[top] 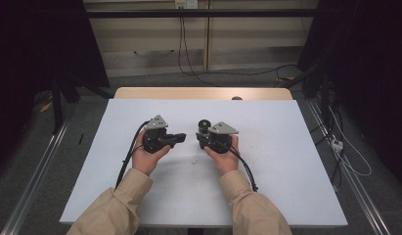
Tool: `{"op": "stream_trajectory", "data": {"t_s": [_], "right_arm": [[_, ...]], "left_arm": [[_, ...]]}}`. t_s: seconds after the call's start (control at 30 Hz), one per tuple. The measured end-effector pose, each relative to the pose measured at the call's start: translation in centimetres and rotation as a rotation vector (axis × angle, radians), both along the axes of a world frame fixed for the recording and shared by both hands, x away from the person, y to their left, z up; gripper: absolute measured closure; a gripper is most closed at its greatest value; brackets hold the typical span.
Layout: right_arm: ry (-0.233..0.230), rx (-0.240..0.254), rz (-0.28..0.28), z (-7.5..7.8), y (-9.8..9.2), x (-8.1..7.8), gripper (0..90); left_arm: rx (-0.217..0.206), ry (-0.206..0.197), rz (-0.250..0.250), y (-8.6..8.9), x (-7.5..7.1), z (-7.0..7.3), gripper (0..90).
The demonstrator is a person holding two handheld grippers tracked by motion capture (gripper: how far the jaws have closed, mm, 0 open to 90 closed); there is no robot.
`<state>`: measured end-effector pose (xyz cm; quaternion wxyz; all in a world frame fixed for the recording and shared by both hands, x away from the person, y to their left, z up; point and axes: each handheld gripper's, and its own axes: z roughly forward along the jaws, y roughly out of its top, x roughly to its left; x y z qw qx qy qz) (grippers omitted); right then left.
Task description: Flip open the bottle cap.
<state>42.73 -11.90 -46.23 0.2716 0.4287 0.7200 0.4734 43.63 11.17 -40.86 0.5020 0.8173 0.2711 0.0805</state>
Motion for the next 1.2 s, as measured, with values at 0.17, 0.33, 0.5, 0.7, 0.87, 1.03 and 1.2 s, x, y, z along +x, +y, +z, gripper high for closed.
{"op": "stream_trajectory", "data": {"t_s": [0.17, 0.33, 0.5, 0.7, 0.87, 1.03, 1.2], "right_arm": [[0.0, -0.001, 0.0, 0.0, 0.0, 0.0, 53.2], [0.0, -0.001, 0.001, 0.0, 0.0, 0.0, 53.3], [0.001, -0.001, 0.001, 0.0, 0.0, 0.0, 53.2], [-0.001, -0.004, 0.001, 0.0, 0.0, 0.0, 53.3], [0.0, -0.003, 0.001, 0.0, 0.0, 0.0, 53.2], [0.001, -0.003, 0.002, 0.0, 0.0, 0.0, 53.3], [0.0, -0.004, 0.001, 0.0, 0.0, 0.0, 53.3]], "left_arm": [[0.001, 0.008, 0.0, -0.3, 0.2, 0.0, 90.0], [0.001, 0.009, -0.001, -0.6, 0.5, -0.1, 90.0], [0.001, 0.009, -0.005, -0.9, 0.5, 0.0, 90.0], [0.008, 0.012, -0.009, -1.2, 0.7, 0.0, 90.0], [0.002, 0.022, -0.012, -1.7, 0.8, -0.1, 90.0], [0.008, 0.013, -0.015, -1.9, 1.0, -0.2, 90.0], [0.003, 0.016, -0.015, -2.2, 1.0, -0.1, 90.0]]}}
